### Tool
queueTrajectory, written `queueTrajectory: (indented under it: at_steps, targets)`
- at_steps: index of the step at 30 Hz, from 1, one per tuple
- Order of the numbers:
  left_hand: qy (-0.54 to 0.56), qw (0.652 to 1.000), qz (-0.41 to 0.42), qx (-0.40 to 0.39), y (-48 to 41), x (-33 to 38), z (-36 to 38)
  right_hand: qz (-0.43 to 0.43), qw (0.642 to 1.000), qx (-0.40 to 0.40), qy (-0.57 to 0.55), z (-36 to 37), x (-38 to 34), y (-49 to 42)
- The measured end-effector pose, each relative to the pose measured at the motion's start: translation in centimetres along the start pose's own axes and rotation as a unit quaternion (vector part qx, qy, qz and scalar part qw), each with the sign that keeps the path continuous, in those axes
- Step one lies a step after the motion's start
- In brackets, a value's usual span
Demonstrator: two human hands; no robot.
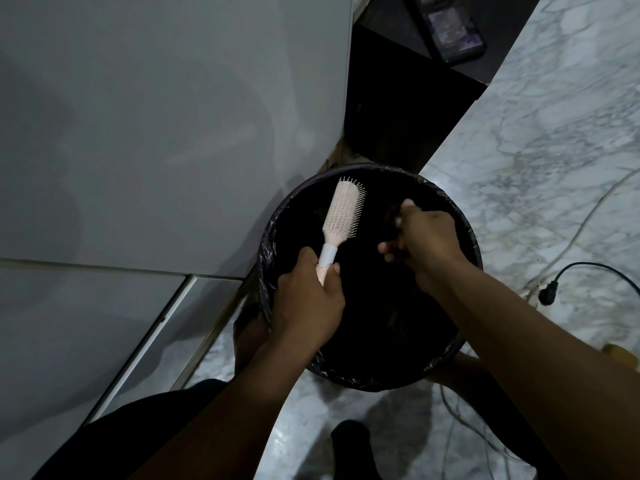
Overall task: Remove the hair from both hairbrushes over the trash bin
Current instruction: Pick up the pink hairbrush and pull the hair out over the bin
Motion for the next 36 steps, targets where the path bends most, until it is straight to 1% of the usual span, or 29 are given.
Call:
queueTrajectory:
  at_steps: [2,4,6,8,10,13,16,18,21,25,26,28,30,34,36]
  targets:
    - [-0.006,1.0,0.009,-0.003,0.1,0.1,0.0,-0.023,0.998,0.005,0.055,-0.1,0.0,0.1]
    - [-0.004,1.0,0.025,-0.012,0.3,0.3,0.3,-0.055,0.994,-0.042,0.082,0.7,0.0,0.2]
    - [0.001,0.999,0.042,-0.025,0.4,0.6,0.7,-0.044,0.992,-0.109,0.051,1.9,0.6,0.6]
    - [0.013,0.997,0.058,-0.043,0.7,0.9,1.0,-0.031,0.991,-0.125,-0.018,2.2,0.8,0.9]
    - [0.031,0.995,0.07,-0.06,0.9,1.2,1.1,-0.051,0.992,-0.106,-0.054,1.9,0.7,0.7]
    - [0.044,0.994,0.075,-0.059,0.8,1.3,1.1,-0.096,0.992,-0.074,-0.033,1.4,0.4,0.4]
    - [0.038,0.995,0.066,-0.057,0.5,1.2,1.2,-0.117,0.991,-0.058,0.0,1.2,0.5,0.1]
    - [0.032,0.996,0.061,-0.054,0.5,1.0,1.2,-0.111,0.993,-0.04,0.024,1.0,0.5,-0.1]
    - [0.032,0.997,0.051,-0.056,0.4,0.7,1.2,-0.063,0.998,-0.01,0.002,0.3,0.4,-0.3]
    - [0.025,0.997,0.037,-0.057,0.3,0.3,1.3,-0.057,0.995,-0.073,0.043,1.4,0.8,0.1]
    - [0.026,0.997,0.039,-0.058,0.3,0.3,1.4,-0.063,0.994,-0.075,0.045,1.6,0.9,0.2]
    - [0.029,0.997,0.047,-0.058,0.4,0.5,1.3,-0.091,0.993,-0.054,0.05,1.5,0.6,0.3]
    - [0.024,0.997,0.055,-0.053,0.3,0.6,1.1,-0.126,0.988,-0.03,0.081,1.1,0.1,0.2]
    - [0.02,0.997,0.048,-0.059,0.2,0.4,1.2,-0.191,0.964,0.02,0.185,0.3,-0.2,0.1]
    - [0.015,0.998,0.033,-0.058,0.1,0.1,1.2,-0.217,0.956,0.035,0.196,0.1,-0.4,0.2]
Point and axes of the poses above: each hand's wrist, its own y-axis away from the middle knuckle, its own z-axis out of the palm, x = y × z, the point moved 6 cm from there along -y, towards the middle knuckle, and after that the axes turned 7 degrees about -y, right-handed, at the moved point
